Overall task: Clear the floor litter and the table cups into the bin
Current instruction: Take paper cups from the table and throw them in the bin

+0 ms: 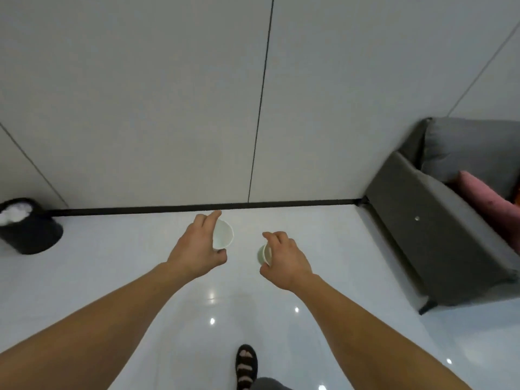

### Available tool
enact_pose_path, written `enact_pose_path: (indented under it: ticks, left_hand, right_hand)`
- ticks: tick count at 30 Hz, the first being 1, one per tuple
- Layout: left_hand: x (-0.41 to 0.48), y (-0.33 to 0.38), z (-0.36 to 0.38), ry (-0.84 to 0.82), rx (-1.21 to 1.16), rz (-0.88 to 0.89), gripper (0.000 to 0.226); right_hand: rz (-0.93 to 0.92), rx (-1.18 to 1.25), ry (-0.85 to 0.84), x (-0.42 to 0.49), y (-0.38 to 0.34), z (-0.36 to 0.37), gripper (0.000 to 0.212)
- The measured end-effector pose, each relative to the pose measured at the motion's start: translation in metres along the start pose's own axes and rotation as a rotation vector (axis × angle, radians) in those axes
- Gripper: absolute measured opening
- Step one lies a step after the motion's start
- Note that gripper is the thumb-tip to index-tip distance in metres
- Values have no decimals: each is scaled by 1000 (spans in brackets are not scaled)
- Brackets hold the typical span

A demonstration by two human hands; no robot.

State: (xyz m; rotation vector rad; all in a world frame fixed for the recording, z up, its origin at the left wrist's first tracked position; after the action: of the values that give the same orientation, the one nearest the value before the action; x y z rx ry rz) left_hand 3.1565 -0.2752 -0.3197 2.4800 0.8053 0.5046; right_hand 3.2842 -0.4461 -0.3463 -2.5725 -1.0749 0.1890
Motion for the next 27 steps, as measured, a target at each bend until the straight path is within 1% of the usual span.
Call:
enact_pose_path:
  ticks: [6,10,14,18,21,24,27]
  left_hand:
    - [33,-73,-51,135,77,-205,84]
    - [36,-124,-83,228,130,-361,83]
    - [16,-175,-109,294,146,-517,83]
    - [-10,-240,-145,372,162,-684,82]
    - [-20,-295,-172,415,173,-748,83]
    - [-21,-350,-205,456,161,-784,84]
    - [-18,-400,-240,463,169,-799,83]
  right_hand:
    - [-234,-16,-99,94,-74,32,78]
    - [-396,-8,-161,143,-129,53,78]
    - [-538,-21,-233,176,-194,83,77]
    - [-678,-28,-298,193,-276,121,76]
    - [-771,-38,-320,202,-342,152,76]
    - [-814,-57,-351,210,-405,180,78]
    - [-837,-64,-358,223,-464,201,78]
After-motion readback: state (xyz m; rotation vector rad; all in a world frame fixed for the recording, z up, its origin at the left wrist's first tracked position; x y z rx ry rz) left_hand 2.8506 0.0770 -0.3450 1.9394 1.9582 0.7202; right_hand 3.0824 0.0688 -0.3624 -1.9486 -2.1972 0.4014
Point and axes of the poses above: each hand's wrist, its own x-axis towards the middle knuckle, its own z-axis out of the palm, y = z × x, the point moved 3 cm from there along x, towards the middle knuckle, and after that the axes turned 11 degrees about y, right-handed, at the moved point
